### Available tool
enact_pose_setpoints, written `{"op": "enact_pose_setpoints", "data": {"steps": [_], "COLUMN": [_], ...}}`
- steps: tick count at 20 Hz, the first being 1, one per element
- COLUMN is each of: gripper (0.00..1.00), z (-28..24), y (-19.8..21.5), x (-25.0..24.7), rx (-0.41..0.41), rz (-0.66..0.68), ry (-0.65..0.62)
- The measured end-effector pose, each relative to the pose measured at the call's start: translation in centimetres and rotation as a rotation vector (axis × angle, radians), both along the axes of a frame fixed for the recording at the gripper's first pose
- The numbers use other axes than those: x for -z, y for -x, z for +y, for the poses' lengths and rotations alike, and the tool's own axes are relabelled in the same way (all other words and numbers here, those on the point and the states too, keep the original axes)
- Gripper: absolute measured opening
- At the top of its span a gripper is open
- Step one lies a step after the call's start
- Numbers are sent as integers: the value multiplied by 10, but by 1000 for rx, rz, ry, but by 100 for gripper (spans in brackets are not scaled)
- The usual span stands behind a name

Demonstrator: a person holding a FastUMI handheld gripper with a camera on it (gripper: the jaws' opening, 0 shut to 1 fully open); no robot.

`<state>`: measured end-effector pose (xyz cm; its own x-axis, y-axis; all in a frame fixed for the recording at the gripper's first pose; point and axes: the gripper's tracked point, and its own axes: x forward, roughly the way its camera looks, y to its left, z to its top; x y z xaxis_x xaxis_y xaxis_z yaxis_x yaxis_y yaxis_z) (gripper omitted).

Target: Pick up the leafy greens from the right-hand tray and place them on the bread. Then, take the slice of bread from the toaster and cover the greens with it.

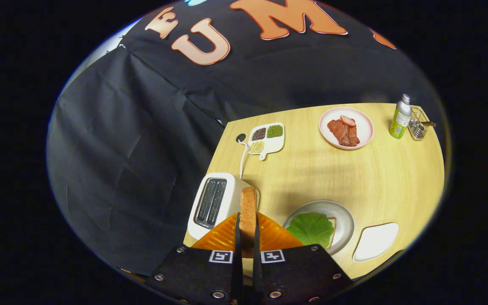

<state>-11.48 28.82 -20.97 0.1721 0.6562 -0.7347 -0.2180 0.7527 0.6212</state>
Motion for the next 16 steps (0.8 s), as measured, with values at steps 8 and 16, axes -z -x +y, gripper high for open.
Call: {"op": "enact_pose_setpoints", "data": {"steps": [8,16], "gripper": [10,10], "z": [-31,-45], "y": [36,64], "x": [71,148], "rx": [-4,-11], "rz": [117,211], "ry": [-19,-27]}}
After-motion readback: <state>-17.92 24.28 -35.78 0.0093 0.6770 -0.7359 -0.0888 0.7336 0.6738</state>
